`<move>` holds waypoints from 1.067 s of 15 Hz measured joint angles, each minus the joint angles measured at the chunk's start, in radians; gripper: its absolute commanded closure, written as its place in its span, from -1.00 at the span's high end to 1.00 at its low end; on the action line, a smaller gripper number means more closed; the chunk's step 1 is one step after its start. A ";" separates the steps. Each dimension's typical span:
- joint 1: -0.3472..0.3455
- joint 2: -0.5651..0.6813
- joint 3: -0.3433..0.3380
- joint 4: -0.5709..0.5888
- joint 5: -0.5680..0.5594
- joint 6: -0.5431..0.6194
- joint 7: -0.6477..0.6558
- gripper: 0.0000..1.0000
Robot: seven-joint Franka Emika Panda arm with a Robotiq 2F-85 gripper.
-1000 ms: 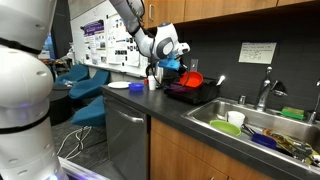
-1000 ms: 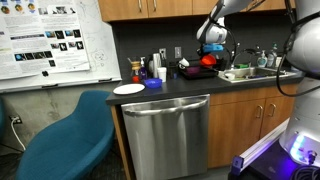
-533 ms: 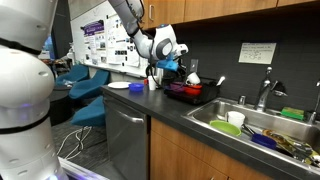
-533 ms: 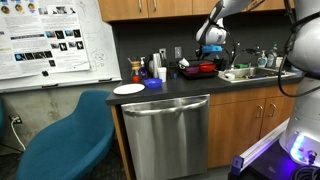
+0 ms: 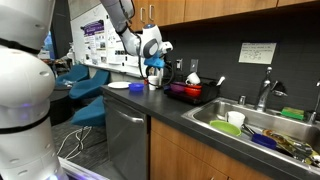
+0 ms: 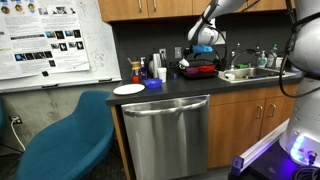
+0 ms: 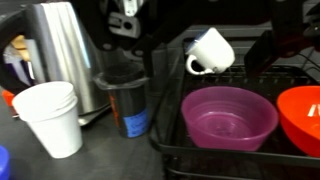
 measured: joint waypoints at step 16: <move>-0.047 -0.039 0.281 -0.074 0.265 -0.296 -0.215 1.00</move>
